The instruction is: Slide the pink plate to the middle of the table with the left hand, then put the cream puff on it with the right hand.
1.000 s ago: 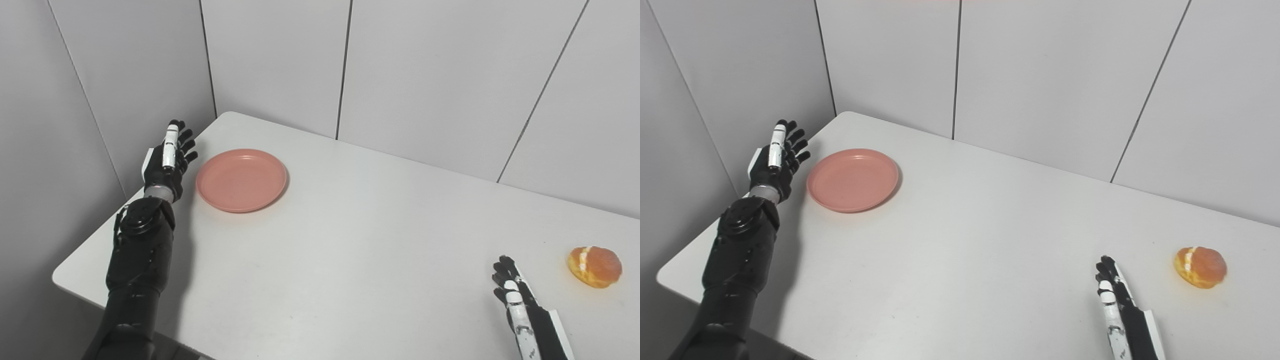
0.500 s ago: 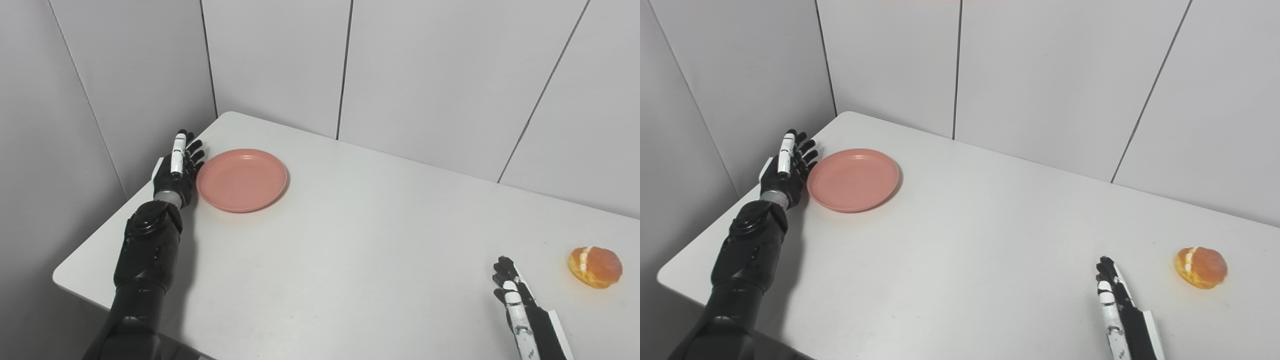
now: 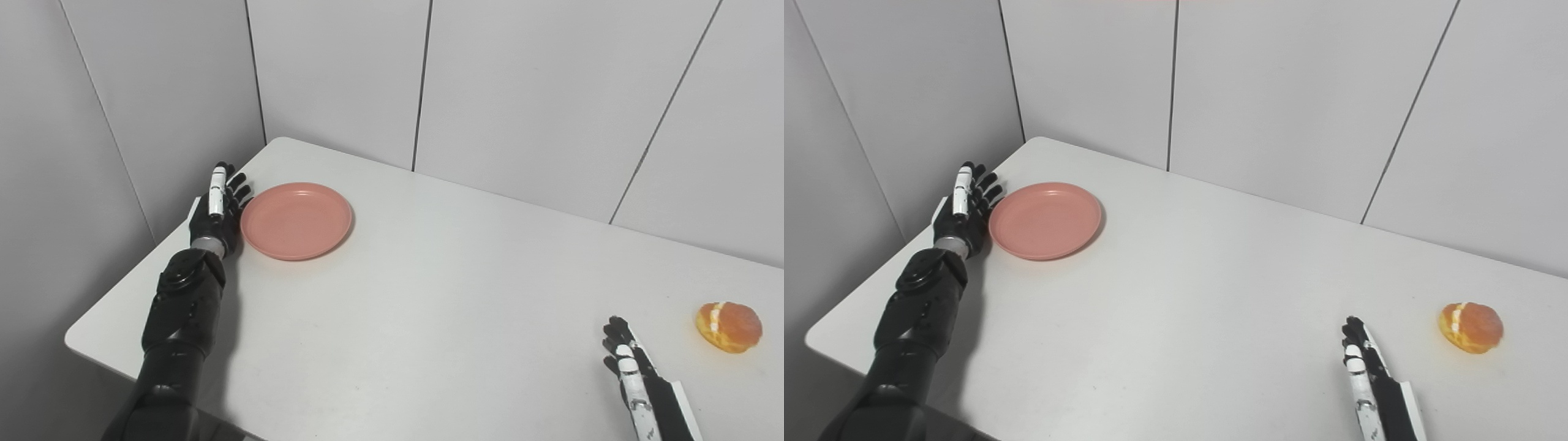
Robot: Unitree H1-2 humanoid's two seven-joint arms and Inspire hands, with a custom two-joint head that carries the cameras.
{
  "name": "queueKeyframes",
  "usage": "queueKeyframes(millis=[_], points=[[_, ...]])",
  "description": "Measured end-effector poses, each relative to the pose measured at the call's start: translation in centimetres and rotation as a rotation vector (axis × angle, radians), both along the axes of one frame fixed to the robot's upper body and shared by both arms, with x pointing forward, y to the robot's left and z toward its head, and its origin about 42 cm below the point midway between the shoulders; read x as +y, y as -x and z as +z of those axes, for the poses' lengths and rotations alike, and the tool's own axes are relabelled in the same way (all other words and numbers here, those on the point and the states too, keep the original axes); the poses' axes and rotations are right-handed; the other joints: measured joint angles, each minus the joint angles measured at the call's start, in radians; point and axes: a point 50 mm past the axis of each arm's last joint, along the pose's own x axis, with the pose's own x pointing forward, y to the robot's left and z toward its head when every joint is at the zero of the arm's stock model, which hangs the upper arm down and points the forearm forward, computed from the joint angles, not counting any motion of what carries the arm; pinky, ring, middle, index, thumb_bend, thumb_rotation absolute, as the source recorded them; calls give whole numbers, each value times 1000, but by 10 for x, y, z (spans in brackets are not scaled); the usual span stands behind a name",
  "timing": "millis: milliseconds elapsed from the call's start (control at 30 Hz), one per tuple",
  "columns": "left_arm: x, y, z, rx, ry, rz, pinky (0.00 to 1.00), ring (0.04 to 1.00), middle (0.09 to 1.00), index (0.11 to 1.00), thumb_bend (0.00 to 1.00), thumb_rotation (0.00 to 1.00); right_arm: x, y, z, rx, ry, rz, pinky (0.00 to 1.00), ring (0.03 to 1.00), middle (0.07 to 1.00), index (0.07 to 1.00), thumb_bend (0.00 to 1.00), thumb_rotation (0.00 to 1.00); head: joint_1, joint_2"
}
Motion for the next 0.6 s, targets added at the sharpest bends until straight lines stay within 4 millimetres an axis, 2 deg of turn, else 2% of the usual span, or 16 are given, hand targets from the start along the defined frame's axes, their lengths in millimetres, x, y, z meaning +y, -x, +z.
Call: queueKeyframes(millis=[233, 300, 367, 600], points=[[-4, -3, -4, -4, -14, -29, 965, 958, 954, 937, 320, 1000, 0, 0, 0, -1, 8, 0, 924, 929, 919, 914, 67, 1000, -6, 6], [-6, -4, -4, -5, -19, -44, 951, 945, 939, 917, 370, 1000, 1, 0, -1, -1, 17, 1, 921, 928, 923, 914, 82, 1000, -11, 8], [-9, -4, -2, -6, -31, -59, 935, 940, 937, 916, 380, 1000, 1, 0, -1, 0, 18, 2, 927, 932, 927, 916, 80, 1000, -14, 9], [-38, -2, -6, 1, -78, -149, 925, 918, 912, 894, 386, 1000, 1, 0, -2, 6, 5, 6, 960, 951, 942, 932, 73, 1000, -18, 15]])
